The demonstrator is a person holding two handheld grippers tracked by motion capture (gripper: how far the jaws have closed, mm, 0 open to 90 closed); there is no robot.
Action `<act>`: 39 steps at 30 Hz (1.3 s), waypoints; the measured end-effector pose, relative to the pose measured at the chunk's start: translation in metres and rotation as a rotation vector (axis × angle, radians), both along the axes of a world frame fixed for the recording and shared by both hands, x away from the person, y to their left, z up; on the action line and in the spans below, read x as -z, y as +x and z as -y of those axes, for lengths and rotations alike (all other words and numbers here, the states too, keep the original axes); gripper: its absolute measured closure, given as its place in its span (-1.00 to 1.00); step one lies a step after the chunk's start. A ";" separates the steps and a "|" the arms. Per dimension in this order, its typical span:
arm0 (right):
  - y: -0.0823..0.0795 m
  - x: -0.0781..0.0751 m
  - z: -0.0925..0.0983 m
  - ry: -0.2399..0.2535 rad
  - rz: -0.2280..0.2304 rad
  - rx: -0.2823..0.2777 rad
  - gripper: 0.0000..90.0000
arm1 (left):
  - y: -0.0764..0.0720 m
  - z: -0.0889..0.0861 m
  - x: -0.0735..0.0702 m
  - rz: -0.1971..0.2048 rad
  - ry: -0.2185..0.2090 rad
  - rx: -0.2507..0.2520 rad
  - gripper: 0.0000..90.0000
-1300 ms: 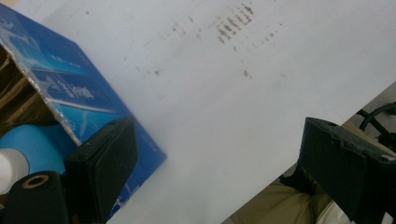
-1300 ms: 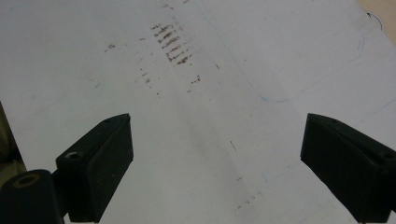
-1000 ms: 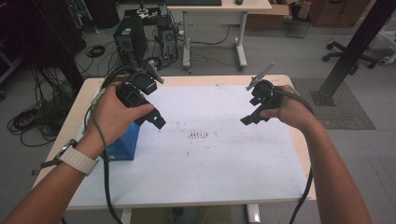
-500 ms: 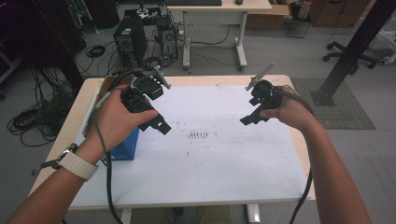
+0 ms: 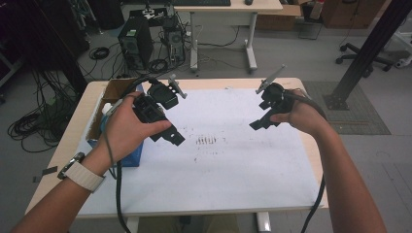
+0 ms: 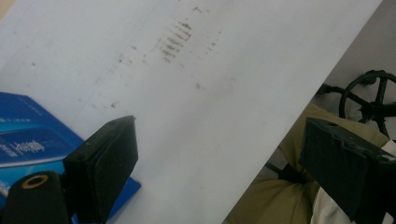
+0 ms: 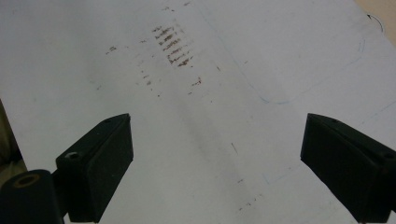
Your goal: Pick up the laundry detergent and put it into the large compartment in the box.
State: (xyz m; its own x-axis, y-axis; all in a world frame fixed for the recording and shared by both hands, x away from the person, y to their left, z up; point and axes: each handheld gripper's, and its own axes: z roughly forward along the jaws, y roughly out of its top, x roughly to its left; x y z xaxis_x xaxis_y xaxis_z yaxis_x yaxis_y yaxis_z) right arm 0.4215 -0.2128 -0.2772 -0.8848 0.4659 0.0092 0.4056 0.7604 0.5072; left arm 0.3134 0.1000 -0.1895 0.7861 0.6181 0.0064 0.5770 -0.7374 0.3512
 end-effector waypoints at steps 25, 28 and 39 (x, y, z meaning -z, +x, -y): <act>0.001 0.000 0.001 -0.003 -0.001 0.004 -0.79 | -0.015 0.020 0.010 0.013 -0.019 0.150 -0.76; 0.002 0.001 0.001 -0.005 -0.001 0.003 -0.79 | -0.016 0.021 0.011 0.017 -0.022 0.155 -0.76; 0.003 0.003 0.001 -0.004 -0.006 0.006 -0.80 | -0.016 0.022 0.011 0.033 -0.031 0.150 -0.76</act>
